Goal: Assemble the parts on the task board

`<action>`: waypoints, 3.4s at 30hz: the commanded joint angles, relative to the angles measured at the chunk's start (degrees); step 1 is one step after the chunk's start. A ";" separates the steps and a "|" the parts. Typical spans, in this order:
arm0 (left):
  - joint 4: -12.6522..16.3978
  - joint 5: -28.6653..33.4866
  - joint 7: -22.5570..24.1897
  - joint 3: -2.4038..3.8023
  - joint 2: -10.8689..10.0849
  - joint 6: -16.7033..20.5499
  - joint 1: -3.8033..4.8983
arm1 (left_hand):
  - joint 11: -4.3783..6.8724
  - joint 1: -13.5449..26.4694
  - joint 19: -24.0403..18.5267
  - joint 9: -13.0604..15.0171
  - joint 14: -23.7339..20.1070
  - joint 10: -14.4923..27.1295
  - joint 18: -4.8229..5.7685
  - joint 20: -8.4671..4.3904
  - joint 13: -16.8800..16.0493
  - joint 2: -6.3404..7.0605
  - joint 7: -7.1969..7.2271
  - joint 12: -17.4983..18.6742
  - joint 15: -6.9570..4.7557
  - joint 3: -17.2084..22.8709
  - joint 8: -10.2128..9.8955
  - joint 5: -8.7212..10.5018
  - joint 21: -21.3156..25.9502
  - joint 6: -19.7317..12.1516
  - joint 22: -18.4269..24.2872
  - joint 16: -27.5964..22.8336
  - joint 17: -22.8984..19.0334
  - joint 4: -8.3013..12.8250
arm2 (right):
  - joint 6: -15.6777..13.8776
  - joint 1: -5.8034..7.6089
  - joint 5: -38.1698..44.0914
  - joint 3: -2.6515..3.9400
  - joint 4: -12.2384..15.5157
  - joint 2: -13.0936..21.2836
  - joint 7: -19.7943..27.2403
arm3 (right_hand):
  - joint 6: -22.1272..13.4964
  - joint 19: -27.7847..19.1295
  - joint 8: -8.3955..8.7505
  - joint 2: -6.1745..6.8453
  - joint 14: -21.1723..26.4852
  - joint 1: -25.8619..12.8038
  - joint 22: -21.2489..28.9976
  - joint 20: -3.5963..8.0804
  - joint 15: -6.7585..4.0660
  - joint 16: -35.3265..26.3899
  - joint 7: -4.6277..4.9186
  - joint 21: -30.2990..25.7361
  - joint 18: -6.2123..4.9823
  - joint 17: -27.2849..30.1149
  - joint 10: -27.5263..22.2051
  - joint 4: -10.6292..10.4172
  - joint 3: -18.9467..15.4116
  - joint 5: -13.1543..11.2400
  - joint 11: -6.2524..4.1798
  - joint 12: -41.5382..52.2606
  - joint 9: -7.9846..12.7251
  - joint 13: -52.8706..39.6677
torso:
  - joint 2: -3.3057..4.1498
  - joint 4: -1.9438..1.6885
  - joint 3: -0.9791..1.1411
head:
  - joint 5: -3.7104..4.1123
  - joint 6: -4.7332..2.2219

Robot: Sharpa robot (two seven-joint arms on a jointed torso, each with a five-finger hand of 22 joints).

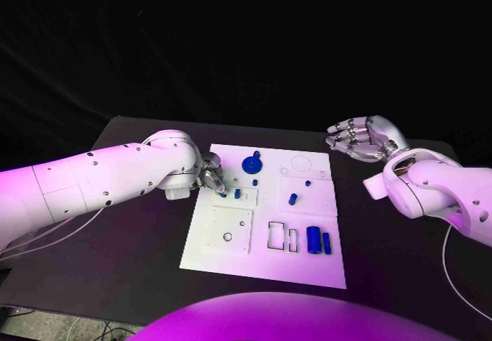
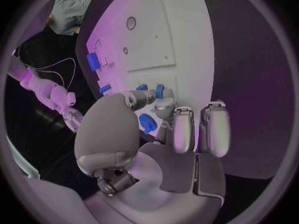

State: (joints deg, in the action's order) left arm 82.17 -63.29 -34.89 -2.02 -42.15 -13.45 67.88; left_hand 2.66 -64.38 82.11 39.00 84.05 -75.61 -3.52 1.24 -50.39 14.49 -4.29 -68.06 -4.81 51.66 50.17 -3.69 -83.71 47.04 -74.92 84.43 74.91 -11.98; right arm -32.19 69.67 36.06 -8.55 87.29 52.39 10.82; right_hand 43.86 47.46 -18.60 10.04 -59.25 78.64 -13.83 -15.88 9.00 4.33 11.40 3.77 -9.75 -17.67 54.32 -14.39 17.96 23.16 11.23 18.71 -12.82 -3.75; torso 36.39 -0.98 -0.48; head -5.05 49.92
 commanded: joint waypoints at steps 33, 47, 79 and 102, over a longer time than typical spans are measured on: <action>-1.55 1.28 -1.11 -0.14 0.90 -0.88 -0.18 | 0.44 5.25 0.73 8.71 3.76 -0.42 0.88 -0.35 -0.51 0.49 3.81 -0.70 -0.91 -3.73 -0.16 0.42 -0.49 4.65 -4.56 0.30 6.65 -1.36 | 0.55 -0.03 0.47 0.01 0.11 0.08 0.35 | -0.27 0.46 -0.31 -0.02 -0.12 -0.44 0.46 0.12 -0.18 -0.11 3.27 -0.06 -0.78 0.38 0.07 0.29 0.30 0.37 -0.23 -0.44 0.13 0.10 | -0.03 -0.05 -0.04 | 0.30 -0.04; -1.92 1.31 -1.05 -0.13 0.79 -0.13 -0.18 | 0.50 5.30 0.81 8.57 3.77 -0.43 0.91 -0.42 -0.62 0.35 3.87 -0.87 -0.96 -8.48 -0.33 0.44 -0.53 4.92 -4.71 0.30 6.67 -4.13 | 0.61 -0.03 0.48 0.01 0.08 0.16 0.34 | -0.30 0.44 -0.31 0.00 -0.09 -0.52 0.56 0.11 -0.15 -0.13 3.29 -0.08 -0.77 0.47 0.06 0.29 0.30 0.34 -0.22 -0.48 0.15 0.10 | -0.04 -0.08 -0.08 | 0.38 -0.13; 1.48 7.84 9.86 1.62 -2.44 15.75 -0.13 | -2.00 4.80 -5.23 5.27 3.19 8.03 -1.16 0.93 10.68 -4.27 0.83 6.01 0.75 -21.66 -6.03 0.19 5.48 -1.69 4.04 -0.58 5.44 -4.81 | 0.63 -0.16 0.51 0.01 -0.06 0.18 0.36 | -0.29 0.29 -0.33 0.02 0.00 -0.66 0.77 0.07 -0.11 -0.18 3.30 -0.14 -0.74 0.62 0.08 0.28 0.31 0.32 -0.20 -0.52 0.18 0.10 | -0.05 -0.04 -0.01 | 0.46 -0.45; -3.23 -19.77 35.80 -1.12 3.52 27.21 -1.60 | -8.74 -16.29 -27.17 -17.26 -19.71 28.35 -6.97 6.64 36.90 2.31 -4.02 32.63 7.00 -18.49 -23.55 0.43 30.41 -4.42 32.13 -21.62 -30.12 2.12 | 1.22 -0.17 3.00 0.00 0.11 0.13 0.70 | 1.35 0.33 -0.89 -0.27 -0.15 -0.05 1.76 0.12 -0.30 -0.13 2.69 -0.04 -0.81 1.37 0.87 1.07 1.68 -0.22 -0.66 -0.65 0.18 0.10 | 0.10 -0.07 -0.11 | 1.46 -1.22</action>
State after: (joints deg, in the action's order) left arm 79.19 -75.66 -2.53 -3.16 -38.98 13.41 66.32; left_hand -6.03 -80.04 54.87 22.01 64.16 -47.24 -9.77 7.57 -13.84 16.67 -8.36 -35.84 1.95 33.43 26.87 -3.32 -53.10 42.34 -42.69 62.64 44.97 -9.96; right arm -31.98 69.54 37.53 -8.55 87.29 52.57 10.94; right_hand 44.75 47.46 -19.29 10.04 -59.25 78.64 -12.15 -15.88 9.00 4.33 11.34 3.77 -9.75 -16.37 54.94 -13.29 19.41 23.16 10.61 18.27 -12.72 -3.73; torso 36.46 -1.02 -0.58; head -3.70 48.72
